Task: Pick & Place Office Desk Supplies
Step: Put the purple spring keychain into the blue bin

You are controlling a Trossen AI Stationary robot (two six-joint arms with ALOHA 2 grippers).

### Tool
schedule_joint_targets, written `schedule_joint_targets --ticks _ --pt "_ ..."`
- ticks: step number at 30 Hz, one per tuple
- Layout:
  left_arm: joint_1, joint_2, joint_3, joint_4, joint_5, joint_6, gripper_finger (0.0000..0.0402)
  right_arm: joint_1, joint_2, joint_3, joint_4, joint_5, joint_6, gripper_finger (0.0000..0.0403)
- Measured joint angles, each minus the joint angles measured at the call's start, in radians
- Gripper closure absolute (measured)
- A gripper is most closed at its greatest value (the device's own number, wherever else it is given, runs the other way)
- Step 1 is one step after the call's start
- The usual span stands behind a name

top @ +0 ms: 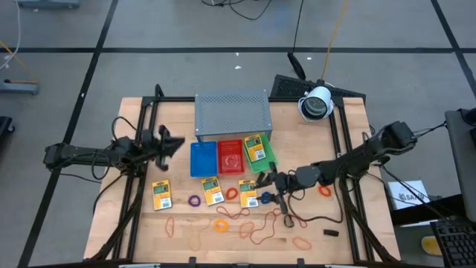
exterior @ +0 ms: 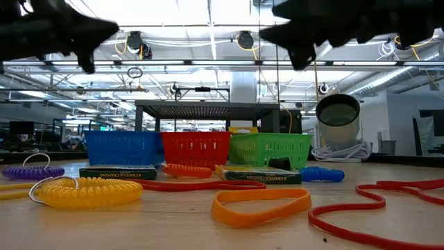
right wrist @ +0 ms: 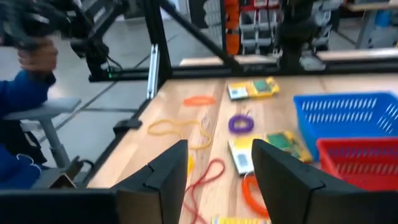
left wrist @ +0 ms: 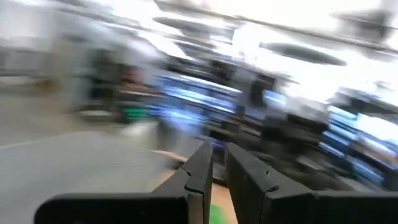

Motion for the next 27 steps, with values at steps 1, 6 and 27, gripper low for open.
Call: schedule_joint_targets --ticks 1,6,27 --pt "-0.002 0.0 0.0 0.0 0.092 0.011 0.035 0.007 0.016 0.0 0.004 0.001 0.001 0.0237" --pt "-0.059 0.013 0.017 -0.105 0.24 -0.015 0.035 0.03 0.057 0.0 0.032 0.001 -0.038 0.0239" --pt "-0.523 0.817 0.755 -1.155 -0.134 -0.256 0.035 0.02 0.057 0.0 0.006 0.004 -0.096 0.0243"
